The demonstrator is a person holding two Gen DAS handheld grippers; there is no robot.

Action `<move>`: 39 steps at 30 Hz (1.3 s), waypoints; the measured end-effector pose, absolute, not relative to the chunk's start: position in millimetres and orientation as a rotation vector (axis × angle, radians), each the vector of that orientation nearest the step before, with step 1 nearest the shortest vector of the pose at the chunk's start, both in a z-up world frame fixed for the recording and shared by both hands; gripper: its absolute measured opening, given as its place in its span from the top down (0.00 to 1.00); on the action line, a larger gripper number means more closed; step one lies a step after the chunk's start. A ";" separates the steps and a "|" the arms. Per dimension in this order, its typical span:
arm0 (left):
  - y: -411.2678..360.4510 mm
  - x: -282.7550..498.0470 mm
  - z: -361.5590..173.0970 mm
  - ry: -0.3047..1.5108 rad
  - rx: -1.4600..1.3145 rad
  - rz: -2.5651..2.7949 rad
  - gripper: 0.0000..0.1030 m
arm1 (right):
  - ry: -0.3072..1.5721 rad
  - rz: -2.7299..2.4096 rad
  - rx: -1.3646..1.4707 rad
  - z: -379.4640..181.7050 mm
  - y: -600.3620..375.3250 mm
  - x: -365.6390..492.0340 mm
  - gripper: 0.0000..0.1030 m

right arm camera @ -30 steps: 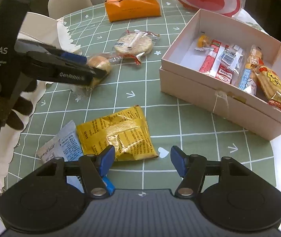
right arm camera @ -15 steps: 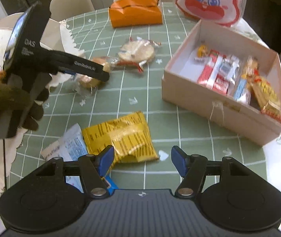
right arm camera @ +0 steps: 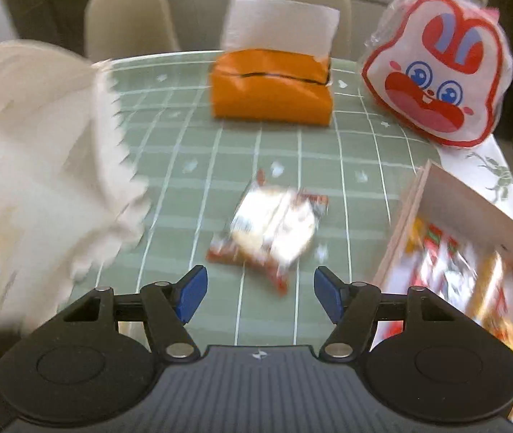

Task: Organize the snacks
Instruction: 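Close the right gripper on the round cracker packet while the left gripper holds the bread roll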

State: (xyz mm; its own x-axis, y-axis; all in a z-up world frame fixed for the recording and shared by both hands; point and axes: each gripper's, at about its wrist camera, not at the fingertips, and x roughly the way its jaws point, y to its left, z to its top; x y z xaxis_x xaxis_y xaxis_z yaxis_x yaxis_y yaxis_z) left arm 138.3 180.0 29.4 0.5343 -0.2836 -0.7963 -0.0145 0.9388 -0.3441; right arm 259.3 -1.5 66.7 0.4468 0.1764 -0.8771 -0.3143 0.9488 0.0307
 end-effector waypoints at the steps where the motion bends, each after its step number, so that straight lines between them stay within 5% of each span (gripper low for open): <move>1: 184.0 133.9 28.9 1.000 -0.341 -0.161 0.43 | 1.086 0.287 -0.121 59.9 1.4 278.4 0.35; 7: 209.0 109.7 26.8 1.011 -0.380 -0.093 0.43 | 1.144 0.148 -0.155 11.1 5.7 343.4 0.30; 18: 219.1 105.5 20.9 1.035 -0.388 -0.004 0.43 | 1.182 0.248 0.018 0.2 19.5 338.7 0.22; 23: 213.6 102.8 20.4 1.039 -0.383 -0.002 0.43 | 1.224 0.341 0.069 5.4 22.5 326.3 0.42; 25: 210.8 103.4 19.8 1.041 -0.376 0.000 0.43 | 1.257 0.385 0.104 5.1 23.6 322.1 0.42; 30: 204.5 104.2 20.2 1.052 -0.340 0.012 0.43 | 1.291 0.317 0.180 -2.7 28.5 320.2 0.26; 39: 199.1 100.6 19.8 1.049 -0.309 0.022 0.43 | 1.240 0.262 0.041 -6.8 69.8 307.2 0.16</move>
